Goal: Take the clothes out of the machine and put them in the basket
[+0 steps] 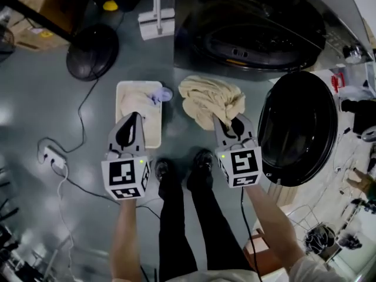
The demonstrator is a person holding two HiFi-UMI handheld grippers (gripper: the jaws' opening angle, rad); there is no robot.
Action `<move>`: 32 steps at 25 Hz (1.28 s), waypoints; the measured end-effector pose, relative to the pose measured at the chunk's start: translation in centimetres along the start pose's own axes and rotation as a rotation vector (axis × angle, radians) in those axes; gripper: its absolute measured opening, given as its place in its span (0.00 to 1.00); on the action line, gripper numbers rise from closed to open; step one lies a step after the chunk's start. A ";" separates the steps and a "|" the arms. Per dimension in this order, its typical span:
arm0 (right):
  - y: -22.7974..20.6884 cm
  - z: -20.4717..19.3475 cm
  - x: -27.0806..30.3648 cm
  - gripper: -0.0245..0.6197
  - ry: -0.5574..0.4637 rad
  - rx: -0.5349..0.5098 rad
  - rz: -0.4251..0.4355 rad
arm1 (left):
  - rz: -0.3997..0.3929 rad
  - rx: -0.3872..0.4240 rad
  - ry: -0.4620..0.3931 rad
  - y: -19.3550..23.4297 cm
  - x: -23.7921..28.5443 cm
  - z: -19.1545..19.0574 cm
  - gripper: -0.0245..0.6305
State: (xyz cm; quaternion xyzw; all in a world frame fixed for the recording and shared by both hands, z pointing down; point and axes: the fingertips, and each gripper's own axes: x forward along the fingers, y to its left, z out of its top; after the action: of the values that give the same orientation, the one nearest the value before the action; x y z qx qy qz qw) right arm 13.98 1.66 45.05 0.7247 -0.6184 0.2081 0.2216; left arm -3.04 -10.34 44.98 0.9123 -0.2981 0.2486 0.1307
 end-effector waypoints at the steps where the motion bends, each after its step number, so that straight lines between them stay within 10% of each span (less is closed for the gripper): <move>1: 1.1 0.1 0.5 0.17 0.001 -0.012 0.025 | 0.019 -0.020 0.009 0.7 -0.5 -1.2 0.07; 20: 26.1 -1.7 6.2 0.17 0.057 -0.129 0.426 | 0.269 -0.228 0.030 13.5 -9.4 -12.5 0.07; 32: 33.1 -10.6 11.8 0.17 0.227 -0.129 0.479 | 0.316 -0.273 0.065 18.0 -11.1 -19.1 0.07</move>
State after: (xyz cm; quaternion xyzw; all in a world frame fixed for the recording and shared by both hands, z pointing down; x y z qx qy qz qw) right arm -17.28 -6.22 62.62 0.5142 -0.7553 0.2948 0.2797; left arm -28.95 -11.80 56.81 0.8196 -0.4637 0.2528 0.2221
